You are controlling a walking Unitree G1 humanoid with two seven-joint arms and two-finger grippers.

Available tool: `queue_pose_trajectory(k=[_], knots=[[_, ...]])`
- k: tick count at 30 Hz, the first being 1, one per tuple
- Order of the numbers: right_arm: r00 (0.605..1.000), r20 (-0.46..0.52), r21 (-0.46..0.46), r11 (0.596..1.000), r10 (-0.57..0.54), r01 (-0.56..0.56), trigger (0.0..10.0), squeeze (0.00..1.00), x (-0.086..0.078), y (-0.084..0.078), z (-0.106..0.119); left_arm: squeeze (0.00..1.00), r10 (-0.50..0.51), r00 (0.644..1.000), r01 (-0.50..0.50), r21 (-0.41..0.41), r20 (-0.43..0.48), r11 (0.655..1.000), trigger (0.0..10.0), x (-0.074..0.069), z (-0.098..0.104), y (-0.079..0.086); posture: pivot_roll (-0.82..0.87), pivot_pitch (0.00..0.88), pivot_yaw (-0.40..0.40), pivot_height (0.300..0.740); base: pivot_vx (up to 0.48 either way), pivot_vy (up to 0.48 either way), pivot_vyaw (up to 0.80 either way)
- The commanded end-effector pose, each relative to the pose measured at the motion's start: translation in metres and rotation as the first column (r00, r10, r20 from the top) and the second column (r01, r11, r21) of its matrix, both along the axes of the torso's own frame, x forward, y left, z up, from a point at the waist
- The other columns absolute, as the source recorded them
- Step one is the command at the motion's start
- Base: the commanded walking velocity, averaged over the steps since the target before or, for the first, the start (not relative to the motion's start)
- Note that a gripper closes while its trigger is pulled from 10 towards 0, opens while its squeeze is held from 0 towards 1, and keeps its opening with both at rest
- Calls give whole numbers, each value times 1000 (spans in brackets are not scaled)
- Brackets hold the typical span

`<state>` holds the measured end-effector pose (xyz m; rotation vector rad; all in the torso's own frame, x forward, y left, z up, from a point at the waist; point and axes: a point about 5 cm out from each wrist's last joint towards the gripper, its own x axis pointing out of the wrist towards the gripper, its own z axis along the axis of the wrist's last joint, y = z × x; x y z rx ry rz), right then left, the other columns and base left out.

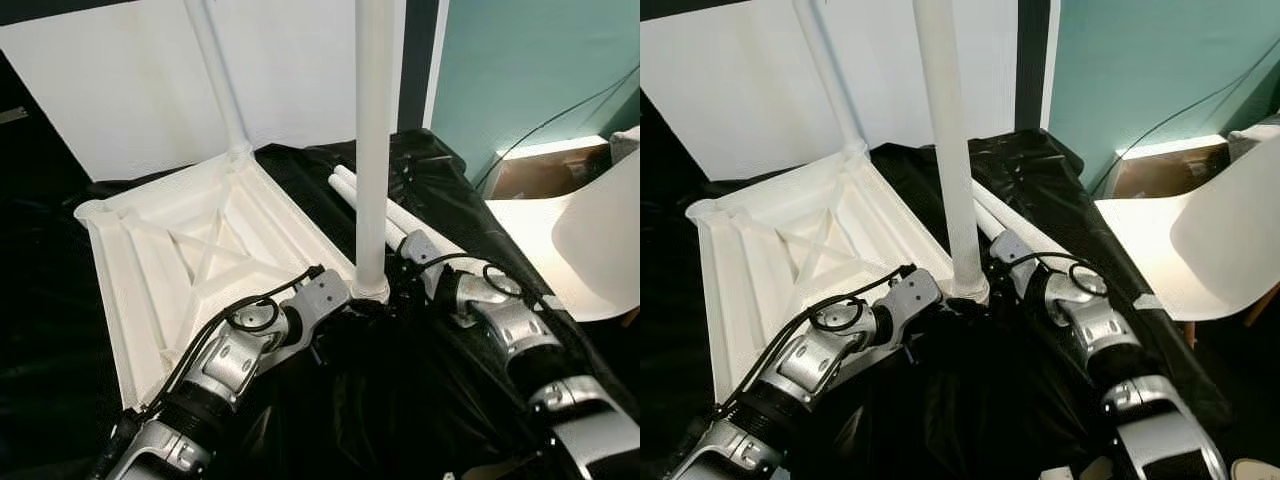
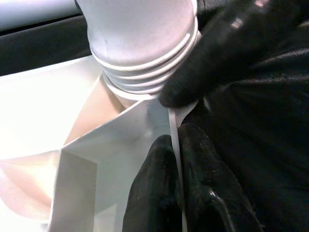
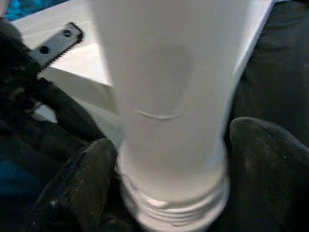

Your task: Building children table

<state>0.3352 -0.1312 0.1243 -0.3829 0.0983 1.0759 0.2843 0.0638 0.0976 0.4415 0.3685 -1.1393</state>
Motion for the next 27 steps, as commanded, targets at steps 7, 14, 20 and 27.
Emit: queue_pose_trajectory(k=[7,14,20,27], knots=[[995,-10,-30,995,96,-96,0,0,1,4,-3,0,-30,987,39,58,-156,998,10000,-19,-34,5,87,0,40,740,0,0,0],[997,-14,-5,997,81,-81,0,0,1,-3,-2,0,-29,987,38,55,-158,998,10000,-20,-34,4,84,0,40,740,0,0,0],[990,1,212,968,-140,137,0,0,-6,11,-8,0,-28,988,36,53,-152,998,10000,-19,-34,3,85,0,27,740,0,0,0],[921,-36,408,835,-389,369,0,0,-35,38,-20,0,-29,988,37,52,-154,998,10000,-19,-34,4,80,0,30,740,0,0,0]])
